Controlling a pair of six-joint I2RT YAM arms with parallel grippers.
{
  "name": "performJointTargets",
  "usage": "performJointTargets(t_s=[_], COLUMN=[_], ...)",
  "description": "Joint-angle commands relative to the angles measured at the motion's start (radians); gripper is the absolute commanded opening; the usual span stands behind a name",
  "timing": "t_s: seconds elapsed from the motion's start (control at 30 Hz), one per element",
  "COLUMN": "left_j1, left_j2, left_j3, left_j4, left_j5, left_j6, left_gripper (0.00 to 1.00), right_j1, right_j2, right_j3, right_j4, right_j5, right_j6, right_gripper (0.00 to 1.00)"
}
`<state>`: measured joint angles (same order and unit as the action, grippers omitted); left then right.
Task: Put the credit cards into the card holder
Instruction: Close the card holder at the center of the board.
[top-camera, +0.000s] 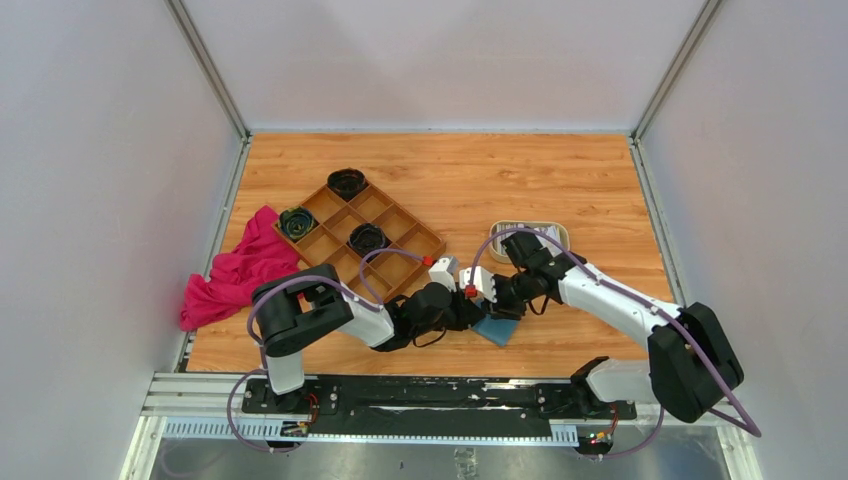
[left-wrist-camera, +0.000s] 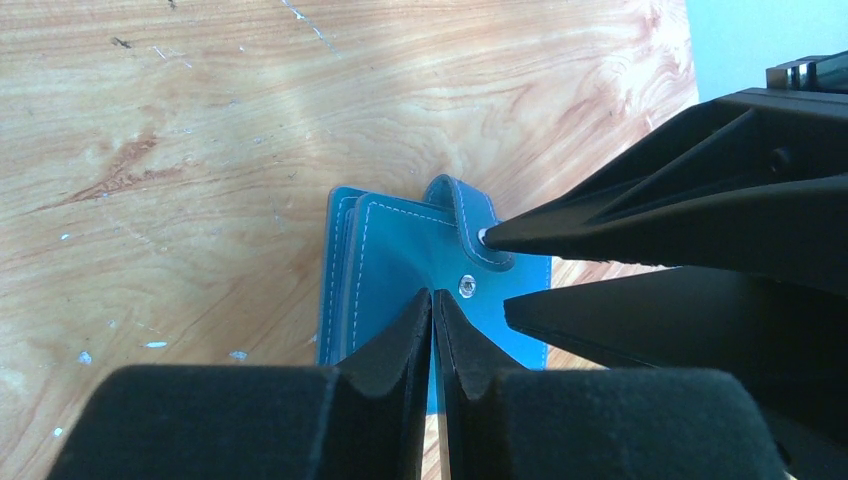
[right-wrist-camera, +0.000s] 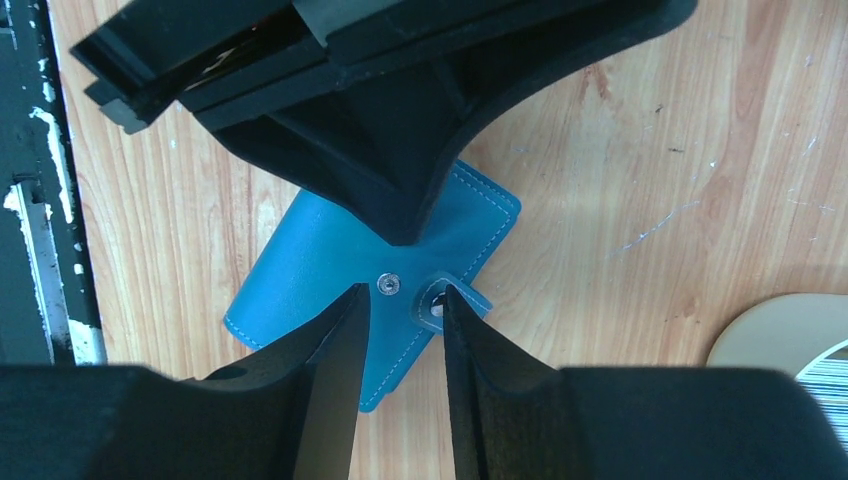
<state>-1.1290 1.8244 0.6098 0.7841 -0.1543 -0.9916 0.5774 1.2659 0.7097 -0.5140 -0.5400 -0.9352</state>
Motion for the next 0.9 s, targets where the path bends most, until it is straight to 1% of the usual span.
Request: performJointTargets(t_s=[0.0, 0.13, 0.27, 0.43, 0.63, 0.73, 0.87], left_j1=[0.0, -0.001, 0.0, 0.0, 0.0, 0.001, 0.002], left_j2=[0.032, 0.035, 0.038, 0.039, 0.041, 0.041, 0.041], left_j3=[0.009, 0.01, 0.01, 0.011, 0.009, 0.007, 0.005], left_j4=[-0.026, -0.027, -0.026, -0.026, -0.027, -0.028, -0.028], left_j5=[-0.019, -0.019, -0.018, -0.016, -0.017, -0.019, -0.021], left_j6=[0.013, 0.013, 0.013, 0.013, 0.014, 0.014, 0.011], left_gripper=[0.11, 0.11, 0.11, 0.11, 0.11, 0.11, 0.11], right_j1=[0.025, 0.025, 0.025, 0.025, 0.025, 0.024, 0.0], right_j2=[0.015, 0.015, 0.018, 0.02, 0.018, 0.016, 0.015], right_j3=[0.007, 0.007, 0.007, 0.004, 0.011, 0.019, 0.039], right_j4=[0.022, 0.034, 0.038, 0.043, 0.034, 0.02, -0.022], right_j5=[0.049, 0.072, 0.074, 0.087, 0.098, 0.1, 0.059], right_j6=[0.024, 0.031, 0.032, 0.034, 0.038, 0.047, 0.062], right_gripper=[0.36, 0.31, 0.23, 0.2, 0.06, 0.0, 0.0])
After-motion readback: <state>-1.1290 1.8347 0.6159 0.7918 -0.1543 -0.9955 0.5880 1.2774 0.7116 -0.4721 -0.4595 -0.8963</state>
